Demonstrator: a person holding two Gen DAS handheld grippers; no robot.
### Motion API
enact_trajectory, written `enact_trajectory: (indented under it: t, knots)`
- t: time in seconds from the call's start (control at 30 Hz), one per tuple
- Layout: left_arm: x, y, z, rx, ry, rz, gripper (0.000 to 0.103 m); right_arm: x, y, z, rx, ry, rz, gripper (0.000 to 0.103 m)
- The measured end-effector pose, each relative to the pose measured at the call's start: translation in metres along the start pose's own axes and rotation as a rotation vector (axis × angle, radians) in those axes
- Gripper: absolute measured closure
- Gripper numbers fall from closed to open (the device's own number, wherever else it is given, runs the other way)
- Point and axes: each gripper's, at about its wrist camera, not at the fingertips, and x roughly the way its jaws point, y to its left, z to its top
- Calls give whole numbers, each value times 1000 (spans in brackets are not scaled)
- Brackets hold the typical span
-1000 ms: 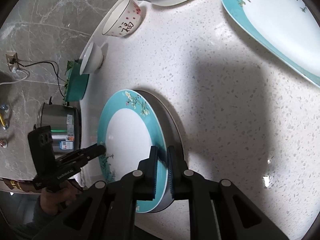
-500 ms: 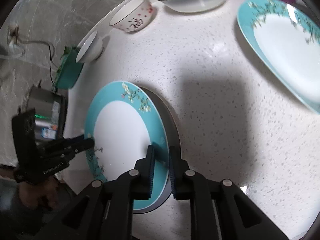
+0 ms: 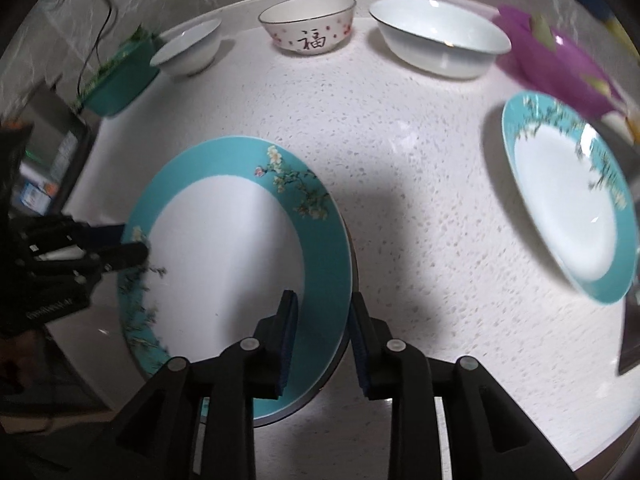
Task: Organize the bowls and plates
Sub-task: 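Open both grippers and pull them off the stacked plates, then move both grippers to the teal plate by the sink and grip its rim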
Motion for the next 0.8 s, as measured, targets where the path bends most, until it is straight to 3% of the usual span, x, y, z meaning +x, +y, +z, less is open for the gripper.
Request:
enact_trajectory:
  t: [0.27, 0.43, 0.53, 0.57, 0.6, 0.63, 0.67, 0.8]
  knots:
    - [0, -4, -1, 34, -11, 27, 72, 2, 14, -3, -88, -11, -110, 75]
    - [-1, -2, -1, 32, -13, 15, 71, 1, 10, -3, -55, -18, -89, 75]
    - [-6, 3, -1, 5, -10, -12, 47, -6, 4, -1, -6, -41, -64, 74]
    - [-12, 6, 0, -9, -27, -25, 34, -11, 0, 1, 19, -61, -49, 66]
    - [-18, 9, 2, -21, -46, -44, 22, -20, -6, 1, 55, -85, -16, 47]
    - [-27, 13, 5, -39, -78, -82, 16, -29, -16, 1, 101, -115, 13, 37]
    - [-34, 16, 9, -49, -100, -107, 3, -39, -26, 1, 143, -145, 24, 20]
    - [-52, 12, 38, -16, -143, -176, 0, -63, -65, 0, 277, -185, 128, 13]
